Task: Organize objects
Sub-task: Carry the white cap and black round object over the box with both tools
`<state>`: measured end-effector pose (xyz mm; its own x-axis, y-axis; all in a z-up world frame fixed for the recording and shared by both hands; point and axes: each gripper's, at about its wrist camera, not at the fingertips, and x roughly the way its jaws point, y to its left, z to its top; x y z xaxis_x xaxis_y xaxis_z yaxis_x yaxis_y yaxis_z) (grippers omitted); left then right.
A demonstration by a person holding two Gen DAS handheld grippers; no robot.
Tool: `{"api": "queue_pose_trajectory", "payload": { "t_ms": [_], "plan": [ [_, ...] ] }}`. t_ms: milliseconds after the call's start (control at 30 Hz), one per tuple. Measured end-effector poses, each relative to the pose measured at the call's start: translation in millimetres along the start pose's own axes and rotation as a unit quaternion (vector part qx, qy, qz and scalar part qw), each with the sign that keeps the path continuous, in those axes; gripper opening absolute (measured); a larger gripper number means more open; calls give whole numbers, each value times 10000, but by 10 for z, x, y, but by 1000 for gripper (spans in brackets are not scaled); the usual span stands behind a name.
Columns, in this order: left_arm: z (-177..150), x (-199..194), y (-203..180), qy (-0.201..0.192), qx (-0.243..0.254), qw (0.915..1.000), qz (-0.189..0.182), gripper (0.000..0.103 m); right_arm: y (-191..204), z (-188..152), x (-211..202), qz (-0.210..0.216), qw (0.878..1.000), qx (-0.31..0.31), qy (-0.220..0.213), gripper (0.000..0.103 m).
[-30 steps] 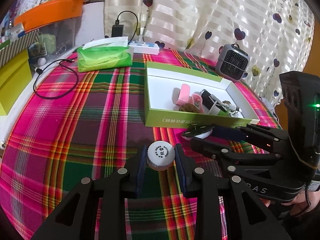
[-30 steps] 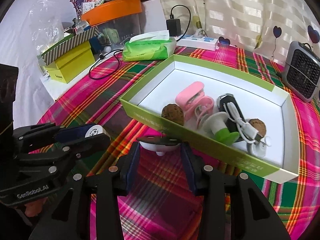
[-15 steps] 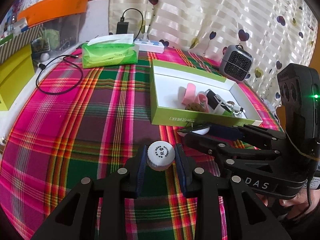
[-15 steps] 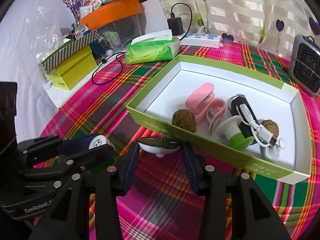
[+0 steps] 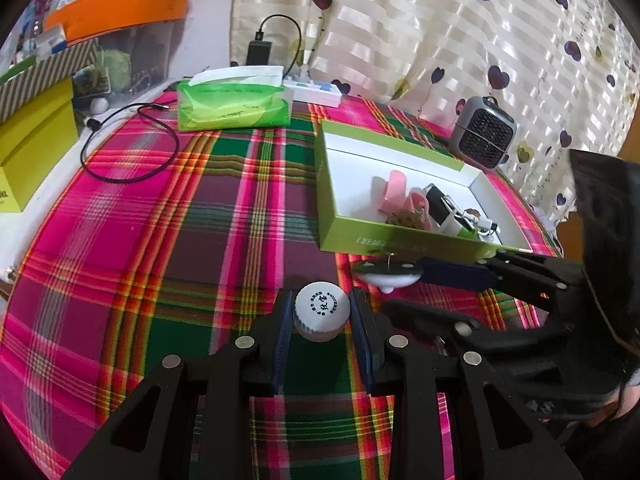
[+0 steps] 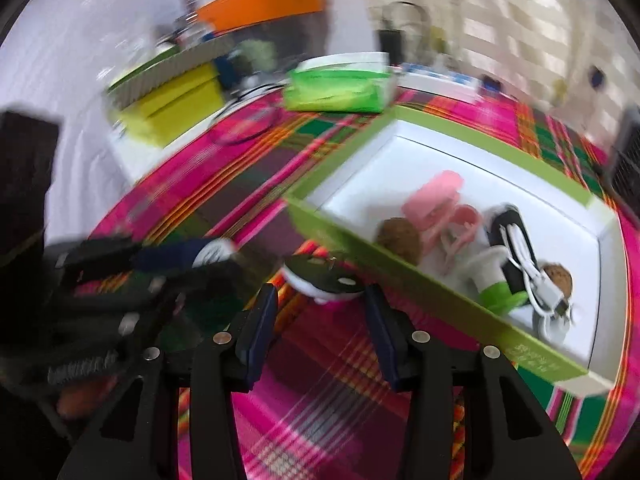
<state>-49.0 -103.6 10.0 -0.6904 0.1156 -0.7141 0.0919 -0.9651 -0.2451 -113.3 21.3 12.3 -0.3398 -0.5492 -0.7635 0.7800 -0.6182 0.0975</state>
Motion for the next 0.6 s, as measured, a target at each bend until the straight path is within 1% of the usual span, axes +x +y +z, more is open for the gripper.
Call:
{"api": "queue_pose_trajectory", "payload": {
  "t_ms": [133,267,400,500,600],
  "plan": [
    [-2,-7,15,3,-12,10000,26,26,185,32,3,-356,9972,-664,-12,46],
    [-12,-17,32,14,-15,10000,63,26,255,36,106,-387,9946,-963,85,46],
    [-20,-26,73,22,-69,9999,100,26,217,56,167,-326,9955,-878,106,46],
    [-26,-27,88,28,-84,9999,110,26,186,71,227,-304,9962,-782,224,46],
    [-29,-20,83,48,-72,9999,105,26,133,85,246,-206,9978,-578,237,45]
  ]
}}
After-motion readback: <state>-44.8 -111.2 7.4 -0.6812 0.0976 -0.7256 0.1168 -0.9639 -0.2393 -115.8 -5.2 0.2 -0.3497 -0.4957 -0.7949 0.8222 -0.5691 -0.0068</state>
